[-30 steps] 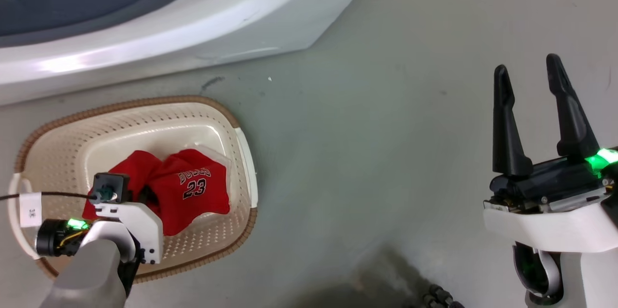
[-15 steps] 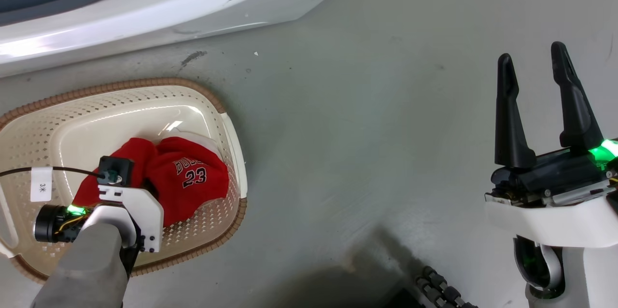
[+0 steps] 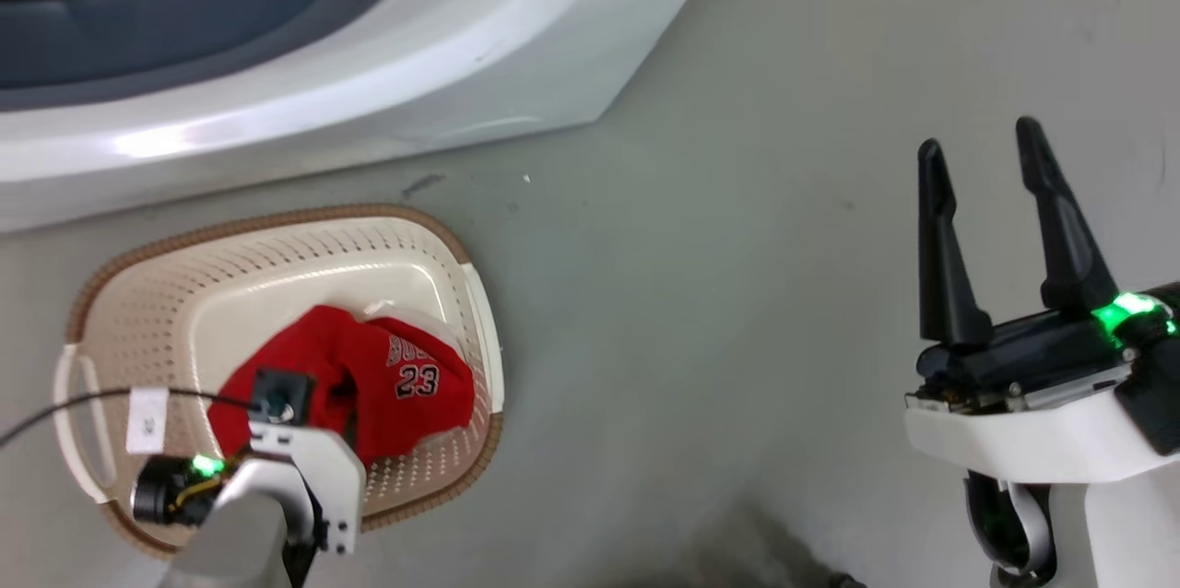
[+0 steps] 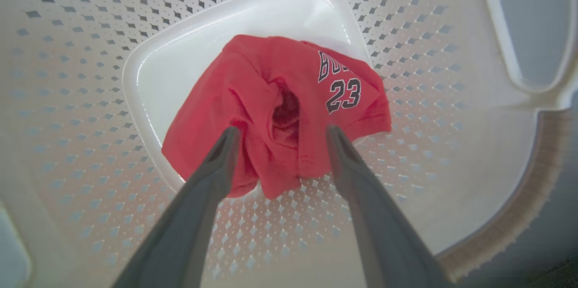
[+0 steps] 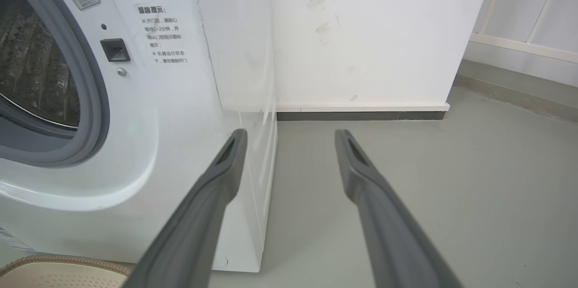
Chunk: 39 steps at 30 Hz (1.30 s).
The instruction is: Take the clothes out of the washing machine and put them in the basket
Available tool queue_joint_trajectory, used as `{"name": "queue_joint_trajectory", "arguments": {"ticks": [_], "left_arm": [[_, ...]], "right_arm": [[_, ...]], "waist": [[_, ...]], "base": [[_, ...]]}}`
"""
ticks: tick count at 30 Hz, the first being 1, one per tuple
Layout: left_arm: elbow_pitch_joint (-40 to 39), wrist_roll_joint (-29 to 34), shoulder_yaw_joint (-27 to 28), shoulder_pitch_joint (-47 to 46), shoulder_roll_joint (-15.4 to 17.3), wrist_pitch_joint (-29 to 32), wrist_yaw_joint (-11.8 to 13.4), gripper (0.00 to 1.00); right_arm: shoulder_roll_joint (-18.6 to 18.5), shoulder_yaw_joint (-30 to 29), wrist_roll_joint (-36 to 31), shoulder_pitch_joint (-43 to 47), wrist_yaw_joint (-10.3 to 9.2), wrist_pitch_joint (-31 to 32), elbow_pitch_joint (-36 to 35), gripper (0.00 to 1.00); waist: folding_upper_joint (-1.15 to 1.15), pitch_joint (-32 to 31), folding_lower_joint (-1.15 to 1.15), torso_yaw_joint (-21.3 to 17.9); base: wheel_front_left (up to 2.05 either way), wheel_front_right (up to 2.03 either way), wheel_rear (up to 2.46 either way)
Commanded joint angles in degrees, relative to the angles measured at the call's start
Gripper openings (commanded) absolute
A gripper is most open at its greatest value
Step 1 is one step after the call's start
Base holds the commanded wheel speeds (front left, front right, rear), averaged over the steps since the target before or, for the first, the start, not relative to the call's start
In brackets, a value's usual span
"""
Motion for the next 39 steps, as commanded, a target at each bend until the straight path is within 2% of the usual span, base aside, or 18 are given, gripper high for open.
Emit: {"name": "queue_joint_trajectory", "arguments": {"ticks": [1, 8, 17, 28, 39], "left_arm": [[0.18, -0.19, 0.03, 1.64, -0.38, -0.63, 0.0, 1.0], [-1.18, -0.62, 0.31, 6.44, -2.23, -1.77, 0.03, 1.0], [-16.8, 1.87, 4.73, 14.82, -2.09, -1.79, 3.4, 1.0], [-36.78, 8.13, 15.81, 25.21, -2.67, -1.8, 7.14, 1.0], [-56.77, 15.89, 27.94, 33.99, -5.71, -1.81, 9.19, 1.0]], "right_arm": [[-0.01, 0.23, -0.51, 0.93, -0.04, -0.14, 0.29, 1.0], [-0.01, 0.02, -1.68, 4.05, -0.04, -0.14, 1.52, 1.0], [-0.02, -0.11, -3.34, 9.35, -0.04, -0.14, 2.77, 1.0], [-0.01, -0.21, -4.41, 13.77, -0.04, -0.14, 3.29, 1.0], [0.0, -0.31, -4.61, 17.34, -0.04, -0.14, 3.73, 1.0]], "waist": [[0.0, -3.79, 0.0, 1.33], [0.0, -10.53, 0.0, 2.89], [0.0, -19.64, 0.0, 5.73], [0.0, -26.75, 0.0, 8.11], [0.0, -31.12, 0.0, 8.87]], "base": [[0.0, 0.0, 0.0], [0.0, 0.0, 0.0], [0.0, 0.0, 0.0], [0.0, 0.0, 0.0], [0.0, 0.0, 0.0]]}}
